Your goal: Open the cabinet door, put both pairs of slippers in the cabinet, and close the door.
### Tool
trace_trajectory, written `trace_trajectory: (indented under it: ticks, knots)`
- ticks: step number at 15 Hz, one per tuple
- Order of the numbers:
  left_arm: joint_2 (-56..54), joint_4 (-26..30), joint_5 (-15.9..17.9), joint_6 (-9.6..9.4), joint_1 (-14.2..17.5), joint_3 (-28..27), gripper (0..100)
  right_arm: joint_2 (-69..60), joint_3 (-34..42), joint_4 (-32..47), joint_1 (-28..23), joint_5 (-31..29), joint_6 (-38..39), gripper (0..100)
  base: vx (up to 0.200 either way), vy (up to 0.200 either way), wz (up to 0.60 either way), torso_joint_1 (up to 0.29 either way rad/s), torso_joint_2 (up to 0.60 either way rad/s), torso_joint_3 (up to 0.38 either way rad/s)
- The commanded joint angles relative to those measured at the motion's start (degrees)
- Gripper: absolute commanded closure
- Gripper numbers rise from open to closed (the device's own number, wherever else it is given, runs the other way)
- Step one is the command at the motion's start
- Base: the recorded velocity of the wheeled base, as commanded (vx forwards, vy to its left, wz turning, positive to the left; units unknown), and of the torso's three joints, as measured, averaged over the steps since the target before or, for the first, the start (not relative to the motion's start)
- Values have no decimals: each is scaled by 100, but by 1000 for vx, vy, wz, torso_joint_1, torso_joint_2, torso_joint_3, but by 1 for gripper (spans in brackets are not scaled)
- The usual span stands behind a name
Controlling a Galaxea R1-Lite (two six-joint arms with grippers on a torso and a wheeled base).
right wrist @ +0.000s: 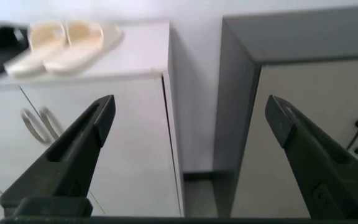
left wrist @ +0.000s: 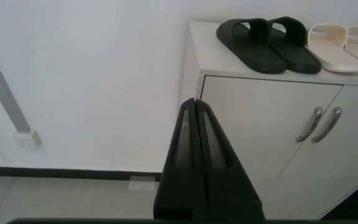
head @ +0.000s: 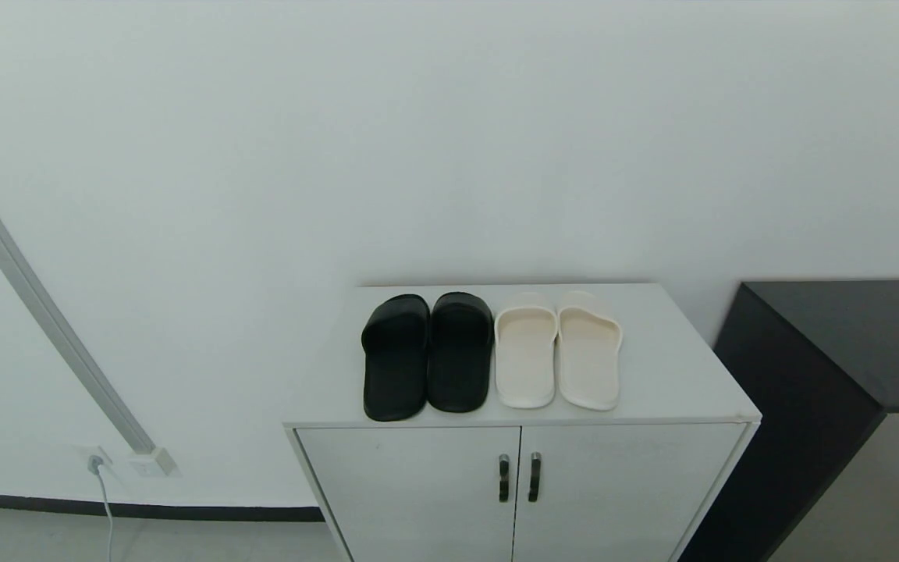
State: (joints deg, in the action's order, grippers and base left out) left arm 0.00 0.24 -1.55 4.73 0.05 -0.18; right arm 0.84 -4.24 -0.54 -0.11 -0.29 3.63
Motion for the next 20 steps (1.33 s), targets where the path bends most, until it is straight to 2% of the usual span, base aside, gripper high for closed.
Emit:
trace_trajectory:
  ticks: [1,4,6,8,12,14,16,18,19,20]
  knots:
    - [9,-7,-3,2,4,1,100,1190,-1026,177,125,-15,419,0,0,0,0,0,0,0]
    - [9,-7,-3,2,4,1,100,1849,-666,80,239,249,234,0,0,0,0,0,0,0]
    - [9,-7,-3,2,4,1,100,2377,-727,-236,450,267,226,0,0,0,0,0,0,0]
    - [9,-7,-3,2,4,1,100,3089,-903,-649,679,258,208,0,0,0,0,0,0,0]
    - [9,2,-3,-16,4,1,100,4847,-1922,-1555,1162,187,32,0,0,0,0,0,0,0]
    - [9,2,-3,-16,4,1,100,5620,-2336,-1977,1971,-270,50,0,0,0,0,0,0,0]
    - [9,11,14,-34,4,-8,100,6411,-2670,-2275,3245,-1403,217,0,0,0,0,0,0,0]
    - [9,11,41,-42,4,-8,100,7184,-3004,-2680,4203,-2194,480,0,0,0,0,0,0,0]
    - [9,11,41,-42,4,-8,100,7536,-3250,-2847,4502,-2467,516,0,0,0,0,0,0,0]
    - [9,11,32,-42,4,-8,100,7844,-3469,-2935,4590,-2651,551,0,0,0,0,0,0,0]
